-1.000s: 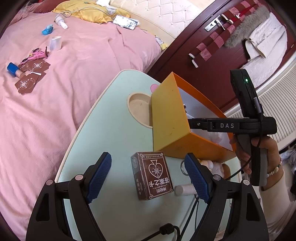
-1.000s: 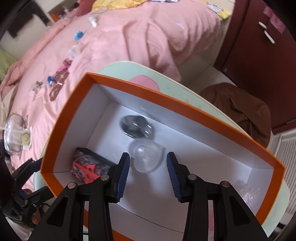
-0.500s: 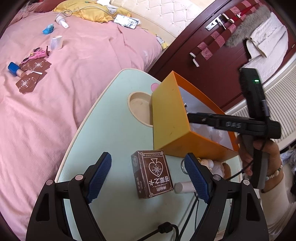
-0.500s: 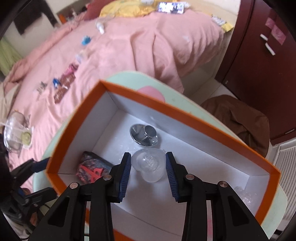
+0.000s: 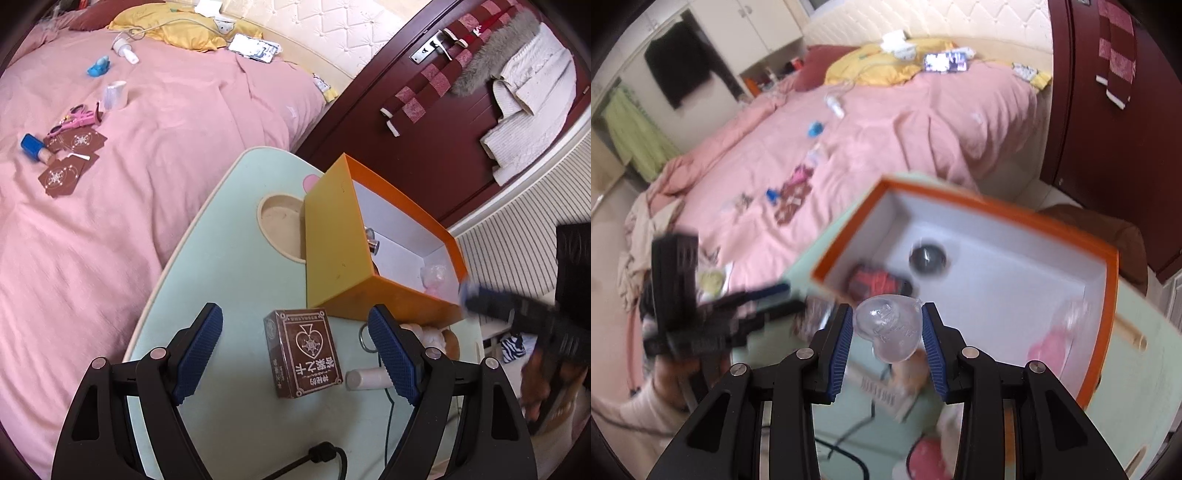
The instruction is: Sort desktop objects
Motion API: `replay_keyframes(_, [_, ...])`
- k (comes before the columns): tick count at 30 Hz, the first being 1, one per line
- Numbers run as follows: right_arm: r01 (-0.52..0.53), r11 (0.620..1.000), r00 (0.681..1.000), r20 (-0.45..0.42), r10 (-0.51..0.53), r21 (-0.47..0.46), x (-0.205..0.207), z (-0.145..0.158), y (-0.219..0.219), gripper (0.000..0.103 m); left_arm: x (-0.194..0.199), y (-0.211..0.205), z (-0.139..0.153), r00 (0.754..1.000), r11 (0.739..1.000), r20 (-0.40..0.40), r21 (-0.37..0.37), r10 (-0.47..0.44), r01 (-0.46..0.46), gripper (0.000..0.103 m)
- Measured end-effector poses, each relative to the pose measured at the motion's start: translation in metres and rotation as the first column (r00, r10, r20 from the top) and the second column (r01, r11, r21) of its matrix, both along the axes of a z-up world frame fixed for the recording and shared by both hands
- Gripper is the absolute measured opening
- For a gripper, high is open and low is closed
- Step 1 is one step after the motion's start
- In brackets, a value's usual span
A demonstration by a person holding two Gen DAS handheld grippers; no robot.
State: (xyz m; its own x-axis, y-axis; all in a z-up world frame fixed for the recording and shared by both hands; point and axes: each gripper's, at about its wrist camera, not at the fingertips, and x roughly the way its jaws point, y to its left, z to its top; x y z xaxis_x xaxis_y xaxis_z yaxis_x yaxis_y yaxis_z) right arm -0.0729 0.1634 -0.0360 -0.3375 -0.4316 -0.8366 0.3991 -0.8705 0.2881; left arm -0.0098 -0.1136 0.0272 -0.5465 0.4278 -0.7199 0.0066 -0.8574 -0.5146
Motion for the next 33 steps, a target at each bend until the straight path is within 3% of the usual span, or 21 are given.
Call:
replay_keyframes(6, [0.099, 0.995, 0.993, 0.062, -0.098, -0.028, 0.034, -0.035, 0.015, 0.036, -0.002, 0.006, 0.007, 1.000, 1.000, -0.007, -0.017, -0.010, 0.009, 0.081])
replay_keyframes(11, [0.149, 0.989, 0.988, 0.045, -0.149, -0.006, 0.041, -0.048, 0.017, 0.037, 0.000, 0.018, 0.013, 0.999, 0.999, -0.028, -0.048, -0.019, 0.018, 0.081])
replay_keyframes(14, [0.164, 0.986, 0.986, 0.004, -0.164, -0.005, 0.044, -0.048, 0.020, 0.038, 0.002, 0.023, 0.014, 0.999, 0.998, -0.034, -0.057, 0.012, -0.014, 0.081])
replay_keyframes(16, [0.171, 0.984, 0.985, -0.027, -0.172, -0.042, 0.048, -0.042, 0.024, 0.045, 0.006, 0.026, 0.015, 0.998, 0.996, -0.036, -0.072, 0.056, -0.059, 0.081])
replay_keyframes(19, [0.187, 0.976, 0.978, -0.074, -0.196, -0.107, 0.056, -0.034, 0.031, 0.047, 0.015, 0.032, 0.016, 0.988, 0.983, -0.017, -0.104, 0.153, -0.154, 0.081])
replay_keyframes(22, [0.212, 0.965, 0.966, -0.116, -0.231, -0.156, 0.067, -0.027, 0.042, 0.047, 0.028, 0.035, 0.022, 0.990, 0.993, -0.076, 0.035, 0.119, -0.116, 0.081])
replay_keyframes(25, [0.266, 0.944, 0.945, -0.141, -0.295, -0.193, 0.074, -0.024, 0.059, 0.048, 0.035, 0.035, 0.033, 0.985, 0.992, -0.140, 0.079, 0.105, -0.095, 0.081])
replay_keyframes(29, [0.331, 0.923, 0.925, -0.127, -0.359, -0.197, 0.077, -0.028, 0.078, 0.051, 0.017, 0.040, 0.033, 1.000, 0.980, -0.006, 0.196, -0.021, 0.022, 0.081])
replay_keyframes(30, [0.345, 0.918, 0.920, -0.121, -0.372, -0.195, 0.079, -0.029, 0.082, 0.051, 0.013, 0.045, 0.036, 0.999, 0.979, 0.002, 0.197, -0.051, 0.049, 0.081])
replay_keyframes(32, [0.369, 0.910, 0.912, -0.118, -0.394, -0.189, 0.083, -0.031, 0.089, 0.051, 0.008, 0.062, 0.054, 0.989, 0.990, -0.077, 0.039, -0.130, 0.133, 0.081])
replay_keyframes(33, [0.378, 0.907, 0.908, -0.119, -0.403, -0.186, 0.085, -0.032, 0.091, 0.052, 0.007, 0.075, 0.065, 0.974, 0.980, -0.128, -0.094, -0.188, 0.177, 0.081])
